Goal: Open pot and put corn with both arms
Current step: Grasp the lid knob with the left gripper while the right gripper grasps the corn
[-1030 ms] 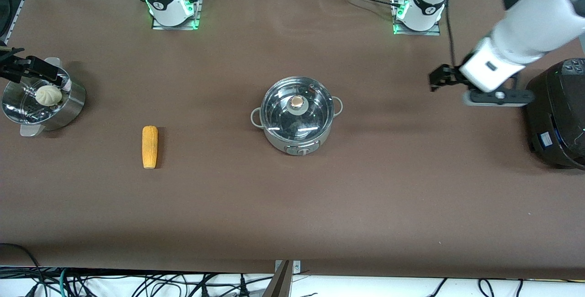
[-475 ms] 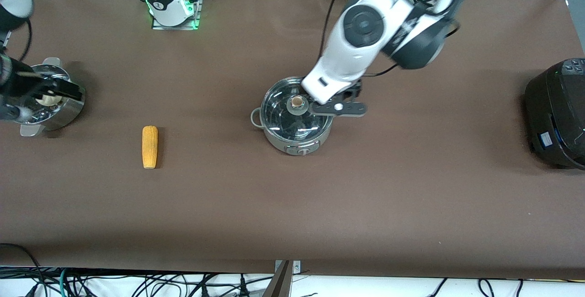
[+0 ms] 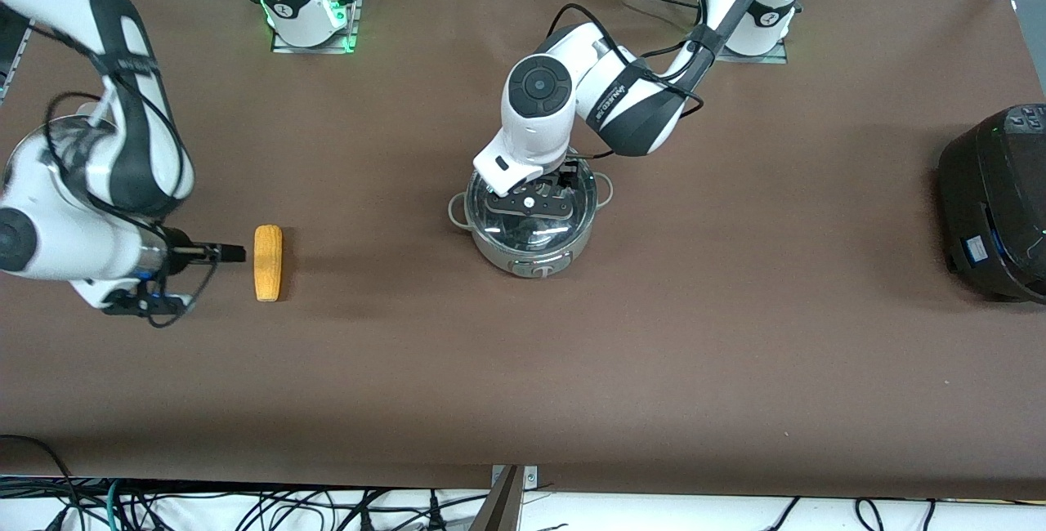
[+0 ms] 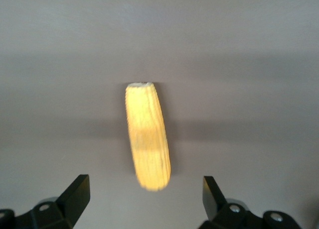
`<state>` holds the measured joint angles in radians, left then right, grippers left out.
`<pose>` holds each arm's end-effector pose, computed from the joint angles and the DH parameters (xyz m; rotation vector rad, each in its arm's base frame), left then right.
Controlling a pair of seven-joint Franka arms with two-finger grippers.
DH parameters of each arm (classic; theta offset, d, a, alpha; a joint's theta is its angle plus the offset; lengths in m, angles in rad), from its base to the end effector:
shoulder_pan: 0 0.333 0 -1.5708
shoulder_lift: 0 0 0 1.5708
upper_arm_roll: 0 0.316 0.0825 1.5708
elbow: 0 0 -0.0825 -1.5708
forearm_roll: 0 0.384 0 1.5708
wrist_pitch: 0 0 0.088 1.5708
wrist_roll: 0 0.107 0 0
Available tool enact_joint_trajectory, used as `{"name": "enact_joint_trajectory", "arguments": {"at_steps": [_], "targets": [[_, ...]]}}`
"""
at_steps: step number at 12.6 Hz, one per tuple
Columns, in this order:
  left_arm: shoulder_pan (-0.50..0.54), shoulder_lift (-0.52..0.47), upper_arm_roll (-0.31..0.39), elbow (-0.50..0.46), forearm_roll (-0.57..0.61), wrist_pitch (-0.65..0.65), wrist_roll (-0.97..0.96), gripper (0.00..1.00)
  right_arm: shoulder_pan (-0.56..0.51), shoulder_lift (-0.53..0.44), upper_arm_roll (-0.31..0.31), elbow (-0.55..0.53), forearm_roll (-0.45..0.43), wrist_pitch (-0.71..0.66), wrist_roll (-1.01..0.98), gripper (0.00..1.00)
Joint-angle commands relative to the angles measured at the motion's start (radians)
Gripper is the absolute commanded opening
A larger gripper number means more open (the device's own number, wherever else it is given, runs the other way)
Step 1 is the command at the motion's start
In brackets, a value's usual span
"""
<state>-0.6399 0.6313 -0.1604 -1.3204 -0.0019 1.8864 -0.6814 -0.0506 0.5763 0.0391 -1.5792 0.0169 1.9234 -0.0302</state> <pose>0.5197 -0.4996 0.3650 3.1012 -0.1405 -0.1679 0.6681 -0.0097 0.2858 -3.0791 -0.0111 0.3571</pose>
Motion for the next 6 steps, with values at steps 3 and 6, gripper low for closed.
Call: {"name": "enact_joint_trajectory", "arguments": {"at_steps": [3,6], "targets": [[-0.023,0.034,0.007,0.030,0.026,-0.023,0.010,1.00,-0.005,0.052,0.015,-0.091,0.018,0.181,-0.007,1.00],[-0.040,0.050,0.007,0.024,0.026,-0.020,0.008,0.42,-0.005,0.072,0.022,-0.127,0.020,0.253,-0.007,1.00]]}}
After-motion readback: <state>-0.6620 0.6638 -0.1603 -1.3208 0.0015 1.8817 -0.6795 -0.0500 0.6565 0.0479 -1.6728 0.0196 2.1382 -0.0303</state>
